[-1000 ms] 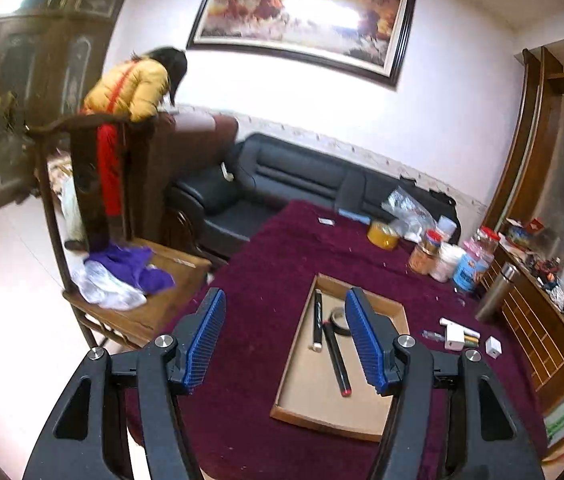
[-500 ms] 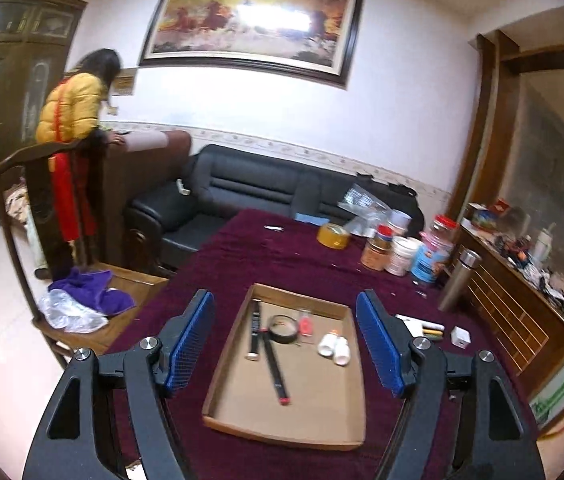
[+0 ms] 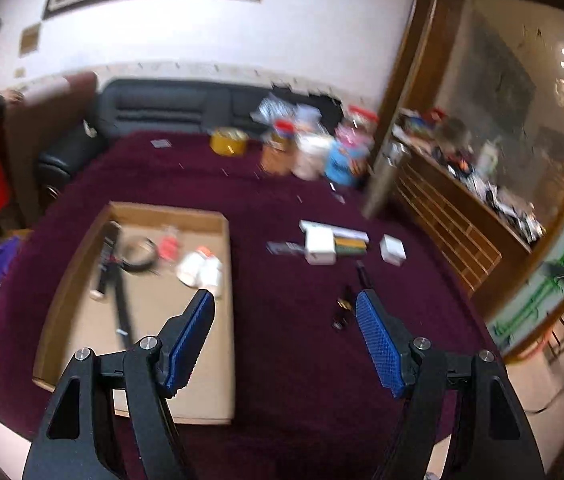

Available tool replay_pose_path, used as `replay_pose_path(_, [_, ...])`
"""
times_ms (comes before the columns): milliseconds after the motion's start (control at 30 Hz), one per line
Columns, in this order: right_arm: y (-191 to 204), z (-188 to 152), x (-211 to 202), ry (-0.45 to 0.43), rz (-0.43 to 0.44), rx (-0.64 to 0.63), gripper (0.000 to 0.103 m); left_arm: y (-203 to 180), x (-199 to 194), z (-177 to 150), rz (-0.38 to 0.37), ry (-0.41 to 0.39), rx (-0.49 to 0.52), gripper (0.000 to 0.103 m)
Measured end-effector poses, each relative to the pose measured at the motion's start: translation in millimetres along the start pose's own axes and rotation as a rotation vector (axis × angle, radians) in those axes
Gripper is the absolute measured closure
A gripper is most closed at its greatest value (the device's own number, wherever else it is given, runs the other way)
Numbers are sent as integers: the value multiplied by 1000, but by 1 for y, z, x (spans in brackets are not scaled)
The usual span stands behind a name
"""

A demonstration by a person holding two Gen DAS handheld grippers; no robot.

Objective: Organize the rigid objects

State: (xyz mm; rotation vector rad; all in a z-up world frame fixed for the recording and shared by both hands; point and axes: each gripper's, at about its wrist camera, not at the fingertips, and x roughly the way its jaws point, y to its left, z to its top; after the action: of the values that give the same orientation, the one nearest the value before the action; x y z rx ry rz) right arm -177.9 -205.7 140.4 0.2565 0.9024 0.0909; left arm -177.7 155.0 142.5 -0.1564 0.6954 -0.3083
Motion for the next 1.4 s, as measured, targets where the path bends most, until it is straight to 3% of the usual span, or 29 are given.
replay_pose_path(67, [13,-4,52,92,76,52,23,-12,20,-4,-11,56,12,35])
replay_pose_path(133, [21,-2,94,148,89,76,26,-23,37,-8,-6,102,39,35])
replay_pose_path(333, [45,2,154,184,13,1,32,-42,92,-25,14,249,114,35])
replay_pose_path(467, [60,0,175,199,-81,-66,48,-46,126,-32,15,326,125,35])
replay_pose_path(533, [59,-1,181,191,-108,-94,57,-49,135,-33,15,342,132,35])
replay_pose_path(667, [49,0,176,197,-136,-118,86,-56,146,-31,25,355,147,35])
replay_pose_path(867, [13,-5,156,201,-115,-40,87,-76,170,-28,58,353,233,36])
replay_pose_path(1167, [0,-5,152,206,-79,-5,87,-105,216,-26,73,349,331,36])
replay_pose_path(1200, [1,-6,152,202,-86,-11,87,-105,219,-25,70,345,332,37])
replay_pose_path(1267, [6,-4,157,195,-100,-24,87,-104,218,-25,45,326,325,51])
replay_pose_path(1333, [12,-6,157,186,-125,-52,87,-103,214,-24,29,321,330,90])
replay_pose_path(1400, [14,-7,156,176,-131,-56,89,-99,213,-21,-9,346,285,90])
